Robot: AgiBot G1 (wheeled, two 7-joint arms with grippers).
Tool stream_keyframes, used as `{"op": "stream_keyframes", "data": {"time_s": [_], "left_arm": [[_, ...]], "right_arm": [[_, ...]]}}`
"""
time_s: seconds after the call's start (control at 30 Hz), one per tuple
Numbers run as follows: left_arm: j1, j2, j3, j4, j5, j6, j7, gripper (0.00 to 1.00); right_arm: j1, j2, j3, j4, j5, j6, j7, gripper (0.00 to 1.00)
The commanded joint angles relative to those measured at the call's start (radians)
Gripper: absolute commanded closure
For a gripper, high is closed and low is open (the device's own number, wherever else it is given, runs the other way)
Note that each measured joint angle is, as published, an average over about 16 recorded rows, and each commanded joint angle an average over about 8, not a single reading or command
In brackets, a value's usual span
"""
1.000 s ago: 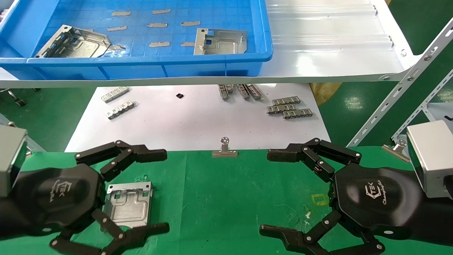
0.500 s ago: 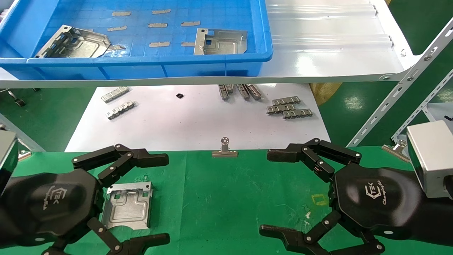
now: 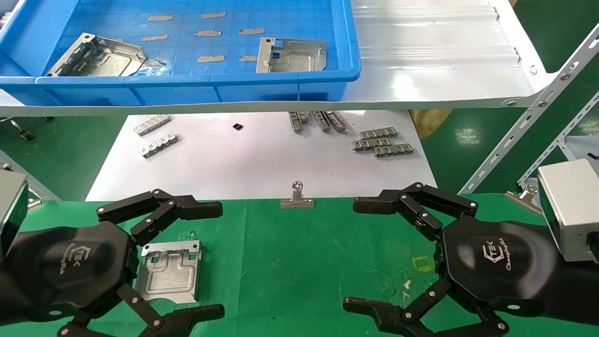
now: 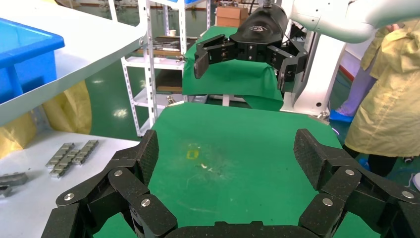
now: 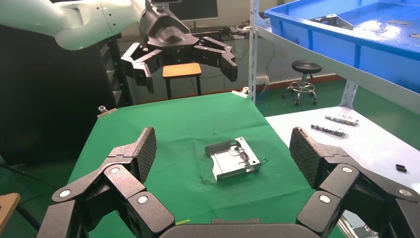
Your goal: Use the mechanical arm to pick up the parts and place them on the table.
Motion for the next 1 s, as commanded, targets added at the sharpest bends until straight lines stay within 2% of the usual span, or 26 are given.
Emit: {"op": "stream_keyframes", "data": {"time_s": [0.03,1.0], "left_arm": [[-0.001,0.0,0.001,0.001,0.001,0.0,0.001,0.0],[-0.003,0.002,0.003,0.007,0.003,0.001,0.004,0.0]], "right_arm": [[0.0,0.0,0.0,0.0,0.0,0.0,0.0,0.0],[0.0,0.0,0.0,0.0,0.0,0.0,0.0,0.0]]}}
